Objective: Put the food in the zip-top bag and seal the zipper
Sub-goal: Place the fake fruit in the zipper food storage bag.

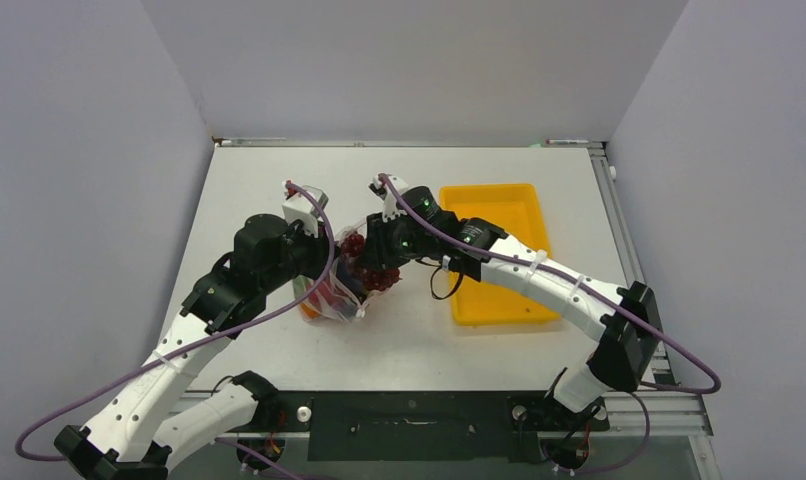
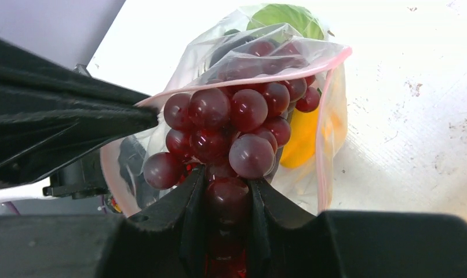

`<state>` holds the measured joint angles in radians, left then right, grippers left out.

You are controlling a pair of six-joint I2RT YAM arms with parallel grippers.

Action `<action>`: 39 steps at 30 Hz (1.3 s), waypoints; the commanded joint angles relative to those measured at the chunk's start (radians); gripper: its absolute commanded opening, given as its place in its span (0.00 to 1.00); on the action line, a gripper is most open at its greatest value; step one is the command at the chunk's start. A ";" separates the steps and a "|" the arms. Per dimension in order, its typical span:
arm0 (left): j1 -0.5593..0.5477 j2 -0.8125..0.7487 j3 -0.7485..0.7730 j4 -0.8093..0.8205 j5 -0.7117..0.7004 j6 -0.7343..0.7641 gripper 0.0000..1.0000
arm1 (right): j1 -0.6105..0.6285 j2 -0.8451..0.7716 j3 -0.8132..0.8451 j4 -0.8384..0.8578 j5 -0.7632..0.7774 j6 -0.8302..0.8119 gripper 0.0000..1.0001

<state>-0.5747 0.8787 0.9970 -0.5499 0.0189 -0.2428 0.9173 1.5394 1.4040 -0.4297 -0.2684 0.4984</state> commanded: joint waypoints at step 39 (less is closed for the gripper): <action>-0.005 -0.030 0.008 0.036 0.039 -0.004 0.00 | 0.142 0.083 -0.060 0.268 0.519 0.005 0.41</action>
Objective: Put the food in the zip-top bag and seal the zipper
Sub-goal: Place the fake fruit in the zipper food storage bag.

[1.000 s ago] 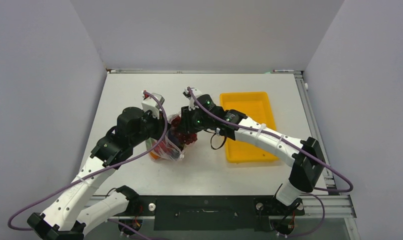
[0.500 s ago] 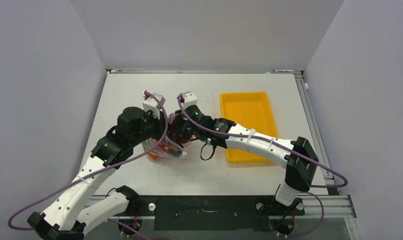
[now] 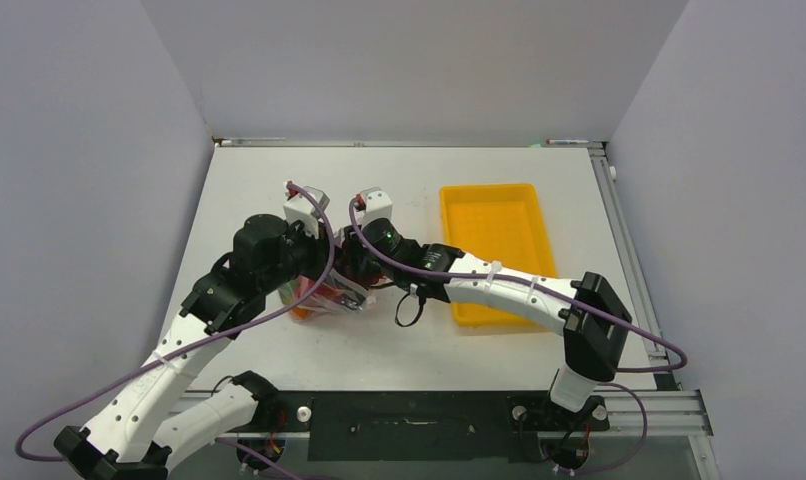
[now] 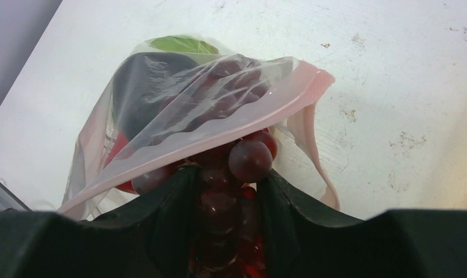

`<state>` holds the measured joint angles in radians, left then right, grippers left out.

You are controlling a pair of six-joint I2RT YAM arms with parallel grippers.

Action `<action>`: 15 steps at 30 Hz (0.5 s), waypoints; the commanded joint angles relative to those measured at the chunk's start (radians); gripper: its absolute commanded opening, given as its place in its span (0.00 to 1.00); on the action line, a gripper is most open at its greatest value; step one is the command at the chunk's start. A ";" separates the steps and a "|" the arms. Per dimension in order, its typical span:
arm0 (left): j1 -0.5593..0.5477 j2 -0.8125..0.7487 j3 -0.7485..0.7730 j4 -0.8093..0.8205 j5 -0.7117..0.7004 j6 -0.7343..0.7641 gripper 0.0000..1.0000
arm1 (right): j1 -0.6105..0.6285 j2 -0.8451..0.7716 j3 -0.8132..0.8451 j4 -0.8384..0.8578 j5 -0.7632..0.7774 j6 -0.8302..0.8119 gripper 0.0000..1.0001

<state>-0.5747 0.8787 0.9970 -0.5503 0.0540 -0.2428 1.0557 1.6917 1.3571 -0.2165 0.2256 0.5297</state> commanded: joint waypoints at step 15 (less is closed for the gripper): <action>-0.004 -0.036 0.001 0.045 -0.004 -0.009 0.00 | 0.003 -0.214 -0.075 0.037 0.030 -0.049 0.58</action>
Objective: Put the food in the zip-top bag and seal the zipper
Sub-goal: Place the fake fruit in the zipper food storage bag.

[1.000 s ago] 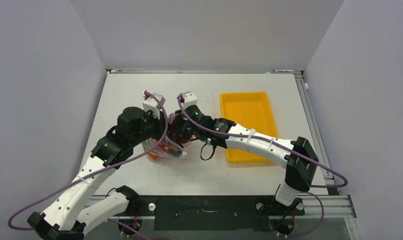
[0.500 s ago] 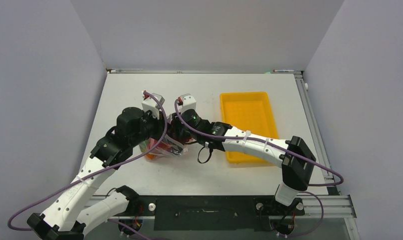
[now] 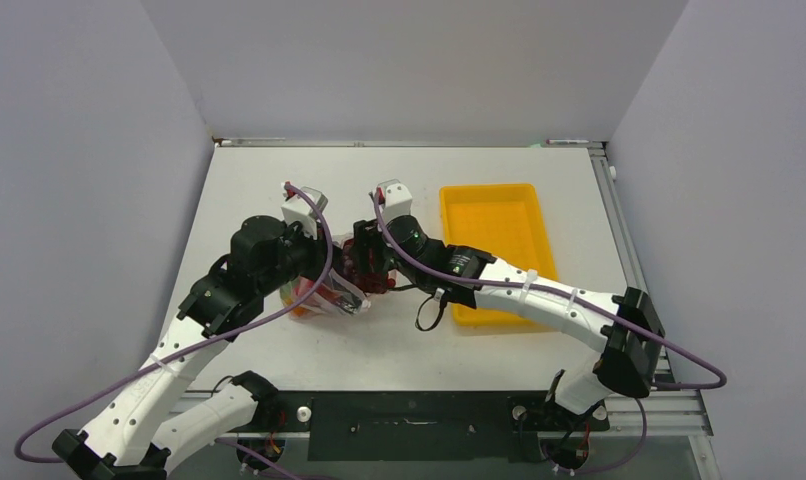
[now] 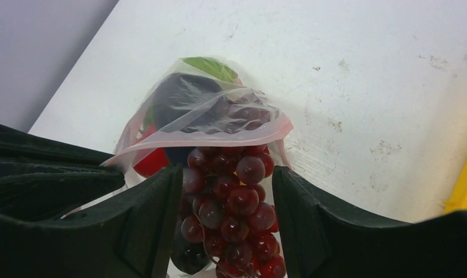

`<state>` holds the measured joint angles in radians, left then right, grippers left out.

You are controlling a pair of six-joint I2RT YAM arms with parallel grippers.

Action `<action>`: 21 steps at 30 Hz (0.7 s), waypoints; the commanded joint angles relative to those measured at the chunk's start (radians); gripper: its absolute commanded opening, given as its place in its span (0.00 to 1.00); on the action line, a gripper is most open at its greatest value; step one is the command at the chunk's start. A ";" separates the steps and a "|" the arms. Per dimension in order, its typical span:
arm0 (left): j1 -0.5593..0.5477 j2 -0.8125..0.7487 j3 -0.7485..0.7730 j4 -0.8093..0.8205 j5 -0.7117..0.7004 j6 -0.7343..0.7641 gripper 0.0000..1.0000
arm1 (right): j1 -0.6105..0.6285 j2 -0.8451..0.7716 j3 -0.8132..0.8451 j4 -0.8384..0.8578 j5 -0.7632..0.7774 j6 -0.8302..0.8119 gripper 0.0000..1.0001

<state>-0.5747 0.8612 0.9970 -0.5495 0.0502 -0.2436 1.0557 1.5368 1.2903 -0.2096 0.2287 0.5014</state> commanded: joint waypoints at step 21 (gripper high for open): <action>-0.001 -0.018 -0.002 0.050 0.005 -0.011 0.00 | 0.002 -0.244 -0.213 0.043 0.009 0.006 0.53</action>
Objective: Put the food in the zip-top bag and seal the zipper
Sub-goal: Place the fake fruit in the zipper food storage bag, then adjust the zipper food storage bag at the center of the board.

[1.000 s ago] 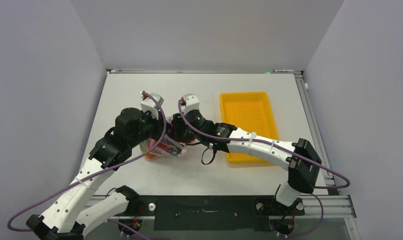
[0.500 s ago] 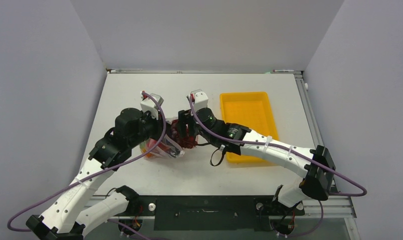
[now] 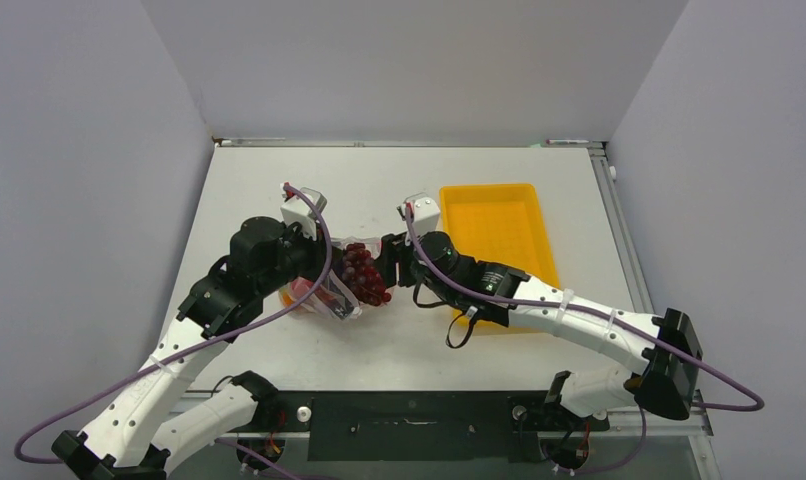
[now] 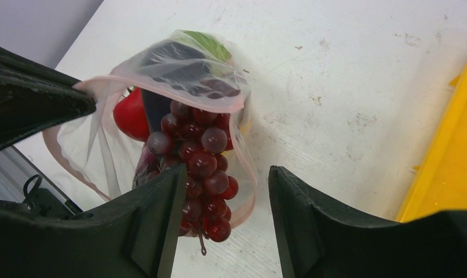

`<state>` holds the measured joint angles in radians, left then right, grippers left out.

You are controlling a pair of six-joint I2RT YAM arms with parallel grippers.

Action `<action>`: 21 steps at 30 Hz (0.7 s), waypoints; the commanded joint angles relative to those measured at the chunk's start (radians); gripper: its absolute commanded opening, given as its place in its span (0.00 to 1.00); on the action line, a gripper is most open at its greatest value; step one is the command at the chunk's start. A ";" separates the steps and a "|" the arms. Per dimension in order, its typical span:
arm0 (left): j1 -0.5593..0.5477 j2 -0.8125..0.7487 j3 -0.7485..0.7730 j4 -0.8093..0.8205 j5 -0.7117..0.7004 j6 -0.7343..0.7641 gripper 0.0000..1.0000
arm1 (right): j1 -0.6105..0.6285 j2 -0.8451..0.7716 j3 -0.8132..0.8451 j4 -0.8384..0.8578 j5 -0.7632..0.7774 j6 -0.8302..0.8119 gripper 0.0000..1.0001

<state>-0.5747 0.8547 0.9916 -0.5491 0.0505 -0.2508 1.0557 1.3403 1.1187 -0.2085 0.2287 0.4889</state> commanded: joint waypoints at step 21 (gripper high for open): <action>-0.001 -0.008 0.004 0.047 0.006 -0.002 0.00 | -0.077 0.005 -0.147 0.130 -0.089 0.077 0.39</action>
<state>-0.5747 0.8547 0.9916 -0.5491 0.0509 -0.2508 1.0046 1.3270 0.9886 -0.1547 0.1936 0.5400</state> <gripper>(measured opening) 0.004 0.395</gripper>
